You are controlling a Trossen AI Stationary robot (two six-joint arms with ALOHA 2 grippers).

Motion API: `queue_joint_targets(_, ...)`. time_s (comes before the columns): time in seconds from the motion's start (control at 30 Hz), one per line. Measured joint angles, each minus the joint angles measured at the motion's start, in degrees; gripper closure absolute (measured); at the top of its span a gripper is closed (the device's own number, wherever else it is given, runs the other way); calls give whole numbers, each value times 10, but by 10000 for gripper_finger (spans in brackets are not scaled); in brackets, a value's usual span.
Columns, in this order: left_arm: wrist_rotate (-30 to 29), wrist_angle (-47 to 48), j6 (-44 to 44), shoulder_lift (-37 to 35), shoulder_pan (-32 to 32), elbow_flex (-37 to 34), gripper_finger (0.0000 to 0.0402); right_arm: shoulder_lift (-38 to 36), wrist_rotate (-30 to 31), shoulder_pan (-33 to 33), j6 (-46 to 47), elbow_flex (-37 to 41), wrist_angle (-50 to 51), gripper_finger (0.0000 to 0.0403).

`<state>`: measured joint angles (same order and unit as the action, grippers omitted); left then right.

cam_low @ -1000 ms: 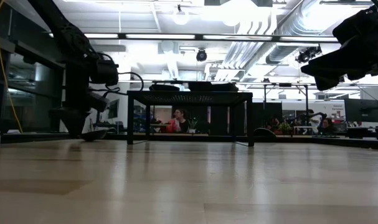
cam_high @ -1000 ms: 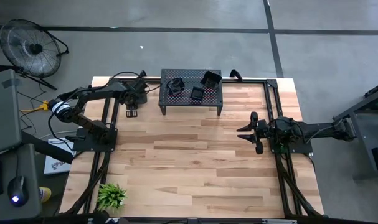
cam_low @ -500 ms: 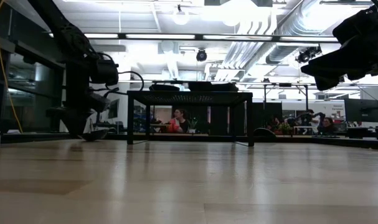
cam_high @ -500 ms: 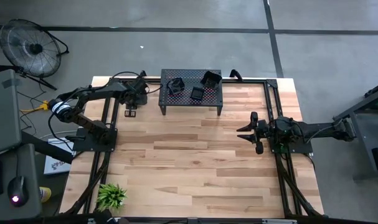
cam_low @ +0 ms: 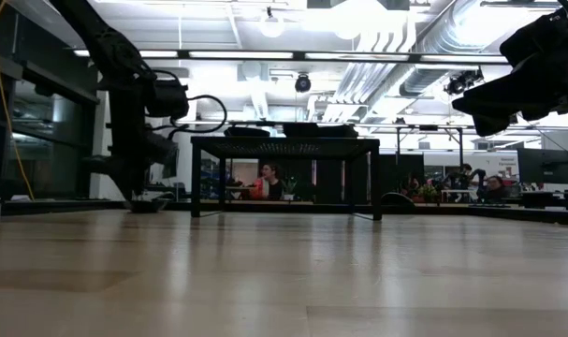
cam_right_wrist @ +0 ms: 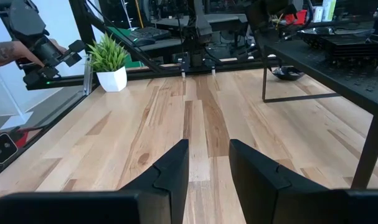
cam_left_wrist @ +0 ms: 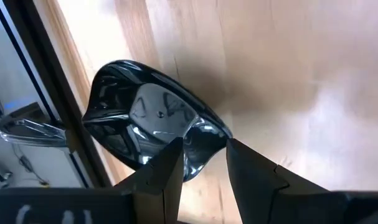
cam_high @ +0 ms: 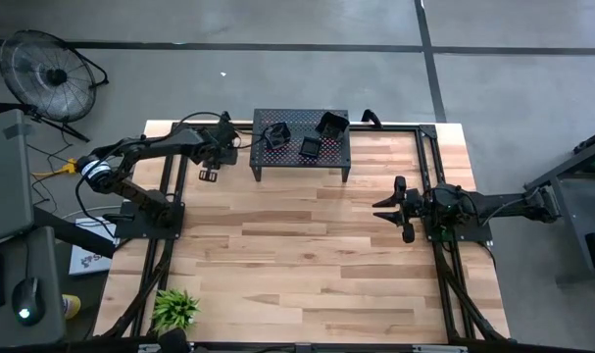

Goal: Pick & Place Mini shaped plates
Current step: Stack the black leaf-shaped plate on top of the black leaf-shaped plate on the shelf

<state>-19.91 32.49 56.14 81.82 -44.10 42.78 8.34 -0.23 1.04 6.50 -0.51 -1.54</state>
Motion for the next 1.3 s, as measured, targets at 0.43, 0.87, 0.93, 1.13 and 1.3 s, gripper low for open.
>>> queue_joint_targets(0.43, 41, 6, 21, 0, -1, 0, 284, 0, 0, 0, 0, 0, 0, 293)
queue_joint_targets(0.87, 47, 12, 33, 0, -1, 0, 212, 0, 0, 0, 0, 0, 0, 293)
queue_joint_targets(0.93, 45, 13, 32, 0, -1, 0, 195, 0, 0, 0, 0, 0, 0, 293)
queue_joint_targets(1.13, 40, -3, 30, 0, -1, -1, 181, 0, 0, 0, 0, 0, 0, 293)
queue_joint_targets(1.3, 41, -13, 25, 3, -1, -1, 181, 0, 0, 0, 0, 0, 0, 293)
